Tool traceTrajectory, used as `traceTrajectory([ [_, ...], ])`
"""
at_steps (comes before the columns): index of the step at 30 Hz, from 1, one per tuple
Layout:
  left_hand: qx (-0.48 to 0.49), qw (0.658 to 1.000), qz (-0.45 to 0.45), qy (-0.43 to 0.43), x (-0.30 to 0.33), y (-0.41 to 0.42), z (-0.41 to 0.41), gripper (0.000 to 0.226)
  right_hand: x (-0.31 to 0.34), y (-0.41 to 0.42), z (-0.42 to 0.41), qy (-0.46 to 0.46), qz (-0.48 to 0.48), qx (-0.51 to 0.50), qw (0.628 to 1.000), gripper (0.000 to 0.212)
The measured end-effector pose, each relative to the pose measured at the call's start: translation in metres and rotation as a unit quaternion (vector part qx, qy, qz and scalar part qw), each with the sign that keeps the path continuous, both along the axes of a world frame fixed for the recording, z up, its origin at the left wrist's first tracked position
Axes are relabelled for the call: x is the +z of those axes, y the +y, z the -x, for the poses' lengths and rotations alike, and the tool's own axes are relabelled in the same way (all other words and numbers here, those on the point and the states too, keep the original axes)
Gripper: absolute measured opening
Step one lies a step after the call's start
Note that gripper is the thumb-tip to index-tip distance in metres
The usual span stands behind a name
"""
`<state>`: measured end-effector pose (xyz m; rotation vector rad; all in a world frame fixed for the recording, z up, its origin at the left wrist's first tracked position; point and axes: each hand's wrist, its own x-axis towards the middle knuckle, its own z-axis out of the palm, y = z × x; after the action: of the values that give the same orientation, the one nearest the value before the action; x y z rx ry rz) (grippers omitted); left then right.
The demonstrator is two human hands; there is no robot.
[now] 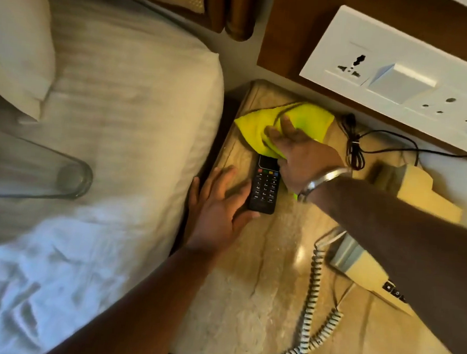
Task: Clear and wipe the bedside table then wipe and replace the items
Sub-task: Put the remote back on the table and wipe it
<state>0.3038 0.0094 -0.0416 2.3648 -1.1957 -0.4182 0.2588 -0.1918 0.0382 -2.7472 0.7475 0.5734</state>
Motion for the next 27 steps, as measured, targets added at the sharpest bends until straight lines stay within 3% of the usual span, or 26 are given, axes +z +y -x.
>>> traceTrajectory([
  [2, 0.000, 1.000, 0.013, -0.013, -0.002, 0.001, -0.001, 0.059, -0.002, 0.018, 0.023, 0.006, 0.008, 0.015, 1.000, 0.070],
  [6, -0.005, 0.999, 0.005, -0.033, -0.002, 0.001, -0.002, 0.049, -0.009, 0.053, 0.071, -0.095, 0.025, 0.109, 0.989, 0.074],
  [9, 0.000, 1.000, 0.010, -0.024, -0.004, 0.000, -0.001, 0.044, -0.011, 0.046, 0.074, -0.115, 0.037, 0.139, 0.983, 0.062],
  [14, 0.040, 0.999, 0.025, 0.005, -0.002, -0.004, -0.002, 0.059, 0.022, 0.004, 0.032, -0.228, 0.050, -0.001, 0.972, 0.051],
  [17, 0.032, 0.999, -0.016, -0.001, 0.002, -0.006, 0.000, 0.078, 0.023, -0.010, -0.002, -0.205, 0.092, -0.059, 0.973, 0.050],
  [21, 0.091, 0.995, -0.032, -0.026, 0.007, -0.019, 0.011, 0.093, 0.010, -0.018, -0.024, -0.133, 0.065, -0.071, 0.987, 0.047],
  [24, 0.150, 0.988, -0.025, -0.040, 0.012, -0.038, 0.029, 0.091, 0.006, -0.024, -0.022, -0.145, 0.055, -0.052, 0.986, 0.051],
  [27, 0.196, 0.980, 0.001, -0.029, 0.010, -0.051, 0.036, 0.073, 0.005, -0.026, -0.015, -0.158, 0.054, -0.054, 0.984, 0.062],
])
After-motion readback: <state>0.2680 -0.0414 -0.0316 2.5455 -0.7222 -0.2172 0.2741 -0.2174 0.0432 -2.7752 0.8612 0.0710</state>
